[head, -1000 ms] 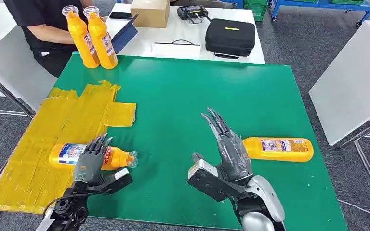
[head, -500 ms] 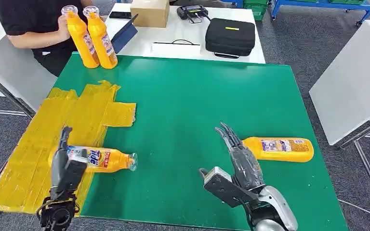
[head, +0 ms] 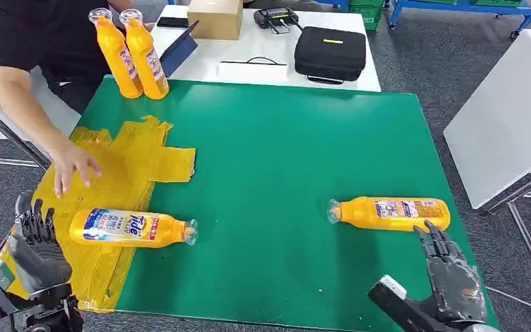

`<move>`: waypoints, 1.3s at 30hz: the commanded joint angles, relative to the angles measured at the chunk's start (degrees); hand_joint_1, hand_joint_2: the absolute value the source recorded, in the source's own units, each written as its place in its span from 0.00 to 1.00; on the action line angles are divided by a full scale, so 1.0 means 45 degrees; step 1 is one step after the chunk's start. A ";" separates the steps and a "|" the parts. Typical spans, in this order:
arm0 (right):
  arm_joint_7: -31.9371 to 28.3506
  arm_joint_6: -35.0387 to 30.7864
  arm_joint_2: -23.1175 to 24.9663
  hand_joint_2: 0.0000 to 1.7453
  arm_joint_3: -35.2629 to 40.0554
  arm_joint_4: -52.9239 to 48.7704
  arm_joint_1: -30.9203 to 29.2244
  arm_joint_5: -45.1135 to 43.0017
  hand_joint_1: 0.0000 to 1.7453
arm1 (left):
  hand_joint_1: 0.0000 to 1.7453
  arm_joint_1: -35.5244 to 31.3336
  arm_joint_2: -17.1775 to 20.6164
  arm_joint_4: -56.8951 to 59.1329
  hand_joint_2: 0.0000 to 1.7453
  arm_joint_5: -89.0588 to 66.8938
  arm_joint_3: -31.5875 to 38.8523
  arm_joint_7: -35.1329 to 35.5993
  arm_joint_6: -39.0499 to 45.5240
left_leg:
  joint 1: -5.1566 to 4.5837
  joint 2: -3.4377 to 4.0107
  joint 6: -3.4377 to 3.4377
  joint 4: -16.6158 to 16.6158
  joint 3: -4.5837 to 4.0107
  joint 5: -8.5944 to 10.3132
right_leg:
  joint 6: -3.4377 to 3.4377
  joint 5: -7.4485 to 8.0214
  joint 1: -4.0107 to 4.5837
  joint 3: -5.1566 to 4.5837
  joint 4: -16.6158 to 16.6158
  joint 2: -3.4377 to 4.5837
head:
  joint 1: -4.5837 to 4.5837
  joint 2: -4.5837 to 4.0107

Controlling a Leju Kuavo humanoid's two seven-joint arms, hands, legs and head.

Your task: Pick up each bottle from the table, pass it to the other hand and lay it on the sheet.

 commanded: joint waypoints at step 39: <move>0.0098 0.1432 -0.4360 1.00 -0.0025 0.6351 -0.4793 -0.1396 0.00 | 0.00 -0.0700 0.0272 0.0404 0.00 0.1525 -0.0576 -0.0274 0.0118 | -0.0026 0.0054 -0.0008 -0.0005 0.0077 -0.0003 | -0.0019 0.0006 -0.0011 0.0079 -0.0017 -0.0022 | 0.0000 0.0000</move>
